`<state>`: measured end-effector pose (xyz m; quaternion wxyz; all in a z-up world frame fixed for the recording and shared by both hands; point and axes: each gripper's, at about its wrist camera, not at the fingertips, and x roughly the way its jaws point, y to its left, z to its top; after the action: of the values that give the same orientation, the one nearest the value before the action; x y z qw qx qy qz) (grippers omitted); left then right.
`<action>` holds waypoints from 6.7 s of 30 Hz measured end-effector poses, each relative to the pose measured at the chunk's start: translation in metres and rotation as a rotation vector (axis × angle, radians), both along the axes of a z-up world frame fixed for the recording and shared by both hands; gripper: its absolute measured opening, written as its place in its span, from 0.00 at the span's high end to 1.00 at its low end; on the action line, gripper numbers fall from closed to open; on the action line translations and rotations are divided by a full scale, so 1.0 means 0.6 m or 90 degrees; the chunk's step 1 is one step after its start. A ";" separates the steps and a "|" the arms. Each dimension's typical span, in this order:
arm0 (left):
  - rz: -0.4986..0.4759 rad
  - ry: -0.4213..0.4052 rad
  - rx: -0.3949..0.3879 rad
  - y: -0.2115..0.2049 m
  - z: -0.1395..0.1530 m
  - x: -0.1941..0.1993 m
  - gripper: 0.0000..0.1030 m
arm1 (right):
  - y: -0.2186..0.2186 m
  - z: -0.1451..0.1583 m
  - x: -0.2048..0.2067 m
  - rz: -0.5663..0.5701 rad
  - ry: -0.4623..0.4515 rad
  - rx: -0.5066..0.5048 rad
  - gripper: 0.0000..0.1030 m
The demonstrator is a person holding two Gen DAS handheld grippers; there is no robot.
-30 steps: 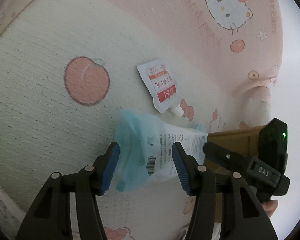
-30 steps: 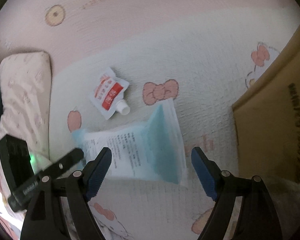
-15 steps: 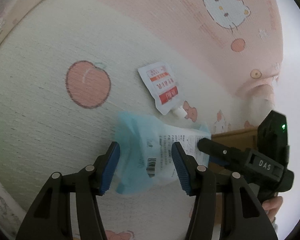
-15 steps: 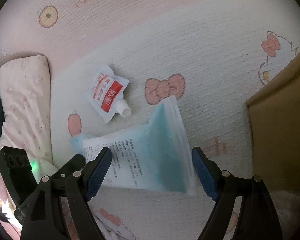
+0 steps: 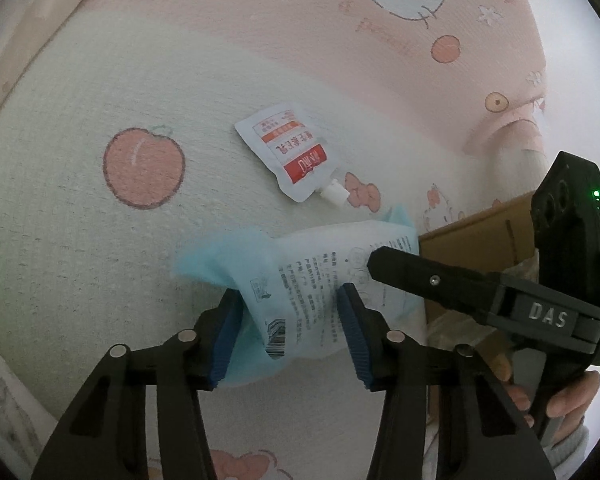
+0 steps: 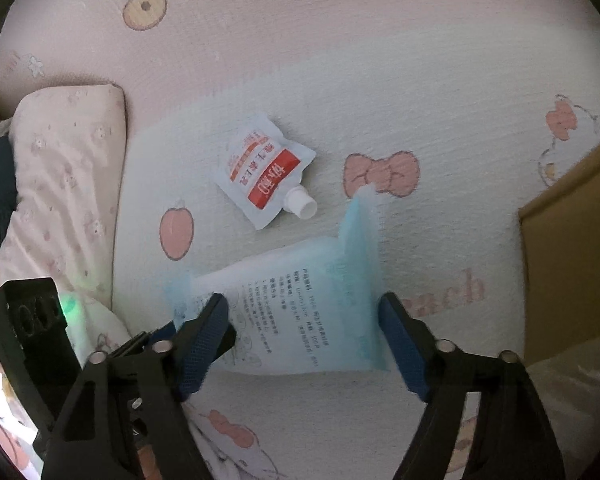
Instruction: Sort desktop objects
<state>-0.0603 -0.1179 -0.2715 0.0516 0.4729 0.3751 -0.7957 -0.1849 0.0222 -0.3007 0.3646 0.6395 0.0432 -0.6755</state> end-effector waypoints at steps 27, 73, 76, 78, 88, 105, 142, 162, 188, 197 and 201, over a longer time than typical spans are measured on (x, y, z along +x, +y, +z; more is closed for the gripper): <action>-0.044 0.151 -0.143 0.076 0.288 0.030 0.51 | 0.116 0.247 0.084 -0.033 0.173 -0.166 0.44; -0.315 0.017 -0.056 0.490 0.314 -0.203 0.51 | 0.556 0.277 -0.046 -0.241 0.112 -0.063 0.44; -0.299 -0.039 -0.025 0.484 0.289 -0.207 0.52 | 0.542 0.272 -0.055 -0.213 0.090 -0.036 0.44; -0.286 -0.068 0.017 0.475 0.272 -0.210 0.52 | 0.531 0.266 -0.061 -0.196 0.077 -0.013 0.44; -0.301 -0.131 0.033 0.461 0.238 -0.215 0.52 | 0.503 0.216 -0.105 -0.124 -0.031 0.045 0.44; -0.317 -0.128 -0.020 0.451 0.253 -0.208 0.52 | 0.539 0.234 -0.136 -0.188 -0.023 -0.008 0.62; -0.339 0.049 -0.025 0.398 0.268 -0.219 0.88 | 0.389 0.122 -0.128 -0.091 -0.058 0.126 0.86; -0.400 0.037 -0.083 0.406 0.281 -0.230 0.63 | 0.422 0.151 -0.131 -0.129 -0.080 0.082 0.85; -0.395 -0.239 -0.152 0.544 0.109 -0.339 0.99 | 0.543 0.198 -0.102 -0.266 -0.051 -0.029 0.85; -0.440 -0.266 -0.174 0.560 0.078 -0.344 0.99 | 0.542 0.195 -0.128 -0.270 -0.039 -0.004 0.85; -0.438 -0.314 -0.130 0.548 0.047 -0.351 0.99 | 0.548 0.198 -0.142 -0.278 -0.036 -0.011 0.85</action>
<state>-0.2710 0.2112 -0.2432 -0.0818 0.7388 0.0918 -0.6626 -0.2703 0.3511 -0.1820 0.2163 0.6490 -0.1124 -0.7207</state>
